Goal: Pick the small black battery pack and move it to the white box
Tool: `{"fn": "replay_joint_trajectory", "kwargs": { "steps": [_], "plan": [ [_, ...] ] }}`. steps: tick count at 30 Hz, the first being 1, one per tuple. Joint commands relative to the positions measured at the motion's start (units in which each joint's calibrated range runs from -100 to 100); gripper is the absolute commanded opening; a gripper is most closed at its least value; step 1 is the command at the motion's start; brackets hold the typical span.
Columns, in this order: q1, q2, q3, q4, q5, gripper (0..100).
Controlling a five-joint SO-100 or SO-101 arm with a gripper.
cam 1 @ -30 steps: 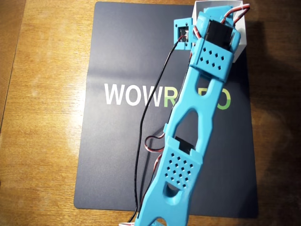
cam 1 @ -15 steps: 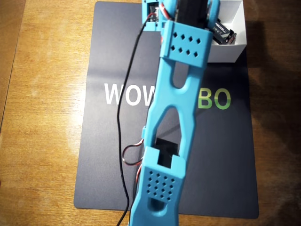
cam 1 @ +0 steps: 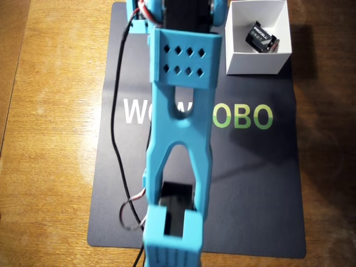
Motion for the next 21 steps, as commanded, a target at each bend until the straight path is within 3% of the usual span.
{"fn": "replay_joint_trajectory", "kwargs": {
  "steps": [1, 21],
  "plan": [
    [-0.1, -12.2, 15.7, -4.7, -0.4, 15],
    [-2.7, -55.8, 84.8, -20.0, -0.5, 15]
  ]
}}
